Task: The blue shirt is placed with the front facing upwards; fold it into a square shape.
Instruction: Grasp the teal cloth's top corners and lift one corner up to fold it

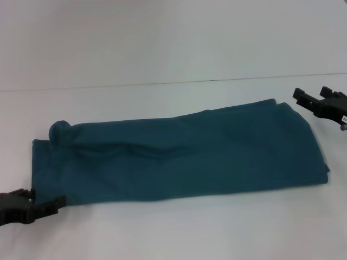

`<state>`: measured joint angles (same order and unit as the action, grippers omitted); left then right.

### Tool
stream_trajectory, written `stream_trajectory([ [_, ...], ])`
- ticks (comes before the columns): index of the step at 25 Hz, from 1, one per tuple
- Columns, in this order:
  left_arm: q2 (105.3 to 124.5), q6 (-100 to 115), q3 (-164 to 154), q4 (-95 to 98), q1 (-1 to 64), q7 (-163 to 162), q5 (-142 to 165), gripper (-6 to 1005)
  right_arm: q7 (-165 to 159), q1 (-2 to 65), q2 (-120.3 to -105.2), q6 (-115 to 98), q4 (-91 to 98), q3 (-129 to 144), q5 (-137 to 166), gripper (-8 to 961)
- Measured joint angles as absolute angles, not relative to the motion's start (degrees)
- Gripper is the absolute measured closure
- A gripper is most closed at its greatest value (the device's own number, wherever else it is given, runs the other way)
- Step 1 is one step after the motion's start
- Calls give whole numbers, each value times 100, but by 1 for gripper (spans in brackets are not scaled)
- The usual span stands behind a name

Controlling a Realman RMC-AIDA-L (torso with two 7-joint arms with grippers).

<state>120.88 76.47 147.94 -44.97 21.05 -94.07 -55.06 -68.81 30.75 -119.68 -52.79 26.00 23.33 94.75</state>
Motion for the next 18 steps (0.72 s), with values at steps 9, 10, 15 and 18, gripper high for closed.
stream_trajectory([
  [9,12144,7403,14792,-4482,2118,-9420,-5483,262,-6882,3084,-11971,-5289,2599,2360,9475,69],
  [10,12147,7378,14792,-4482,2118,-9419,-5483,299,-6882,3086,-11971,-5289,2597,2365,9475,69],
  [15,12141,7402,14792,-4485,2100,-9373,-5467,494,-6877,3083,-11971,-5300,2593,2346,9475,69],
  [18,12117,7409,14792,-4488,2055,-9326,-5455,695,-6863,3069,-11971,-5300,2593,2327,9473,69],
])
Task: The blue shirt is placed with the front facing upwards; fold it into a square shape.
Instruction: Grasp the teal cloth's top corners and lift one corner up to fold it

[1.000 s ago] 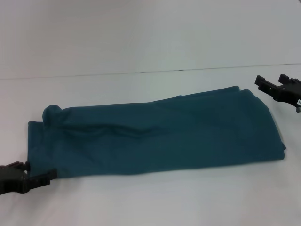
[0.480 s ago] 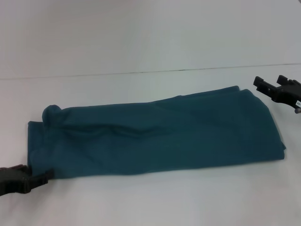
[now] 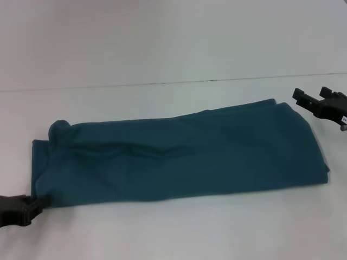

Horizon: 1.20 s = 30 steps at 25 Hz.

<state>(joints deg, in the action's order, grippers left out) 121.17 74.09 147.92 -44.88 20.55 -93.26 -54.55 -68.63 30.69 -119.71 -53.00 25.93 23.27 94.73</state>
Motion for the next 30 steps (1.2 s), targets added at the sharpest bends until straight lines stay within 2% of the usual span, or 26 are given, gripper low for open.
stream_trajectory([
  [1,12112,7411,14793,-4489,2037,-9306,-5455,816,-6859,3066,-11971,-5300,2593,2325,9471,69],
  [12,12057,7426,14801,-4528,1917,-9174,-5455,969,-6839,3097,-11970,-5260,2592,2367,9465,70],
  [30,12039,7476,14872,-4526,1921,-9054,-5505,961,-6838,3118,-11970,-5244,2592,2348,9466,69],
])
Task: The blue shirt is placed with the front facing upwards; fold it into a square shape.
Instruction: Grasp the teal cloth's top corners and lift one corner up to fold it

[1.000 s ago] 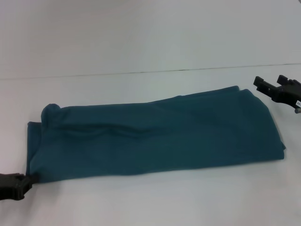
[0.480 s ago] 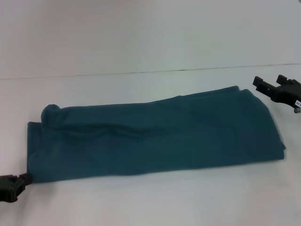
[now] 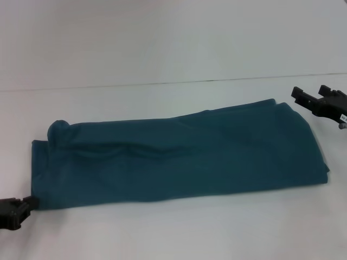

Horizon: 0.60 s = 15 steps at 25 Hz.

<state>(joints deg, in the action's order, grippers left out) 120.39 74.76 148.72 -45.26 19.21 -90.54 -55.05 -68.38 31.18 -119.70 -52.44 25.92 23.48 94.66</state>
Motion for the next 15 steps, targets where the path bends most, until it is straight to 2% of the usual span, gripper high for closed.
stream_trajectory([
  [3,12024,7538,14891,-4552,1907,-9107,-5508,957,-6838,3120,-11970,-5239,2592,2337,9466,70],
  [15,12089,7600,15152,-4478,1957,-9173,-5467,695,-6838,3088,-11970,-5159,2593,2350,9466,71],
])
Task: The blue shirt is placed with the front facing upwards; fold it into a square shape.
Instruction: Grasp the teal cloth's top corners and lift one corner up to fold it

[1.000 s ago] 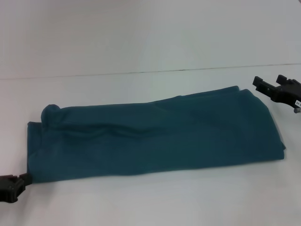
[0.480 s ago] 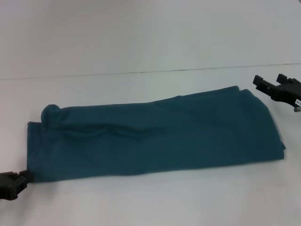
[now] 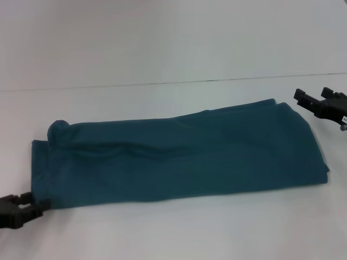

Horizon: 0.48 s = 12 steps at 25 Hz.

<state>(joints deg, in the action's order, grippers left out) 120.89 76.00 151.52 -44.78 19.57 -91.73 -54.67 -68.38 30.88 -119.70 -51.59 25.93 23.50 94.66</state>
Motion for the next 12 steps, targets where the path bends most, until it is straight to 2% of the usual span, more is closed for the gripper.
stream_trajectory([
  [3,12089,7534,14962,-4376,2002,-9332,-5436,629,-6838,3080,-11970,-5158,2591,2355,9466,70],
  [8,12101,7517,14811,-4283,2141,-9463,-5335,383,-6833,3076,-11970,-5158,2588,2366,9466,69],
  [12,12139,7514,14801,-4272,2245,-9470,-5326,232,-6830,3068,-11970,-5159,2585,2371,9466,69],
])
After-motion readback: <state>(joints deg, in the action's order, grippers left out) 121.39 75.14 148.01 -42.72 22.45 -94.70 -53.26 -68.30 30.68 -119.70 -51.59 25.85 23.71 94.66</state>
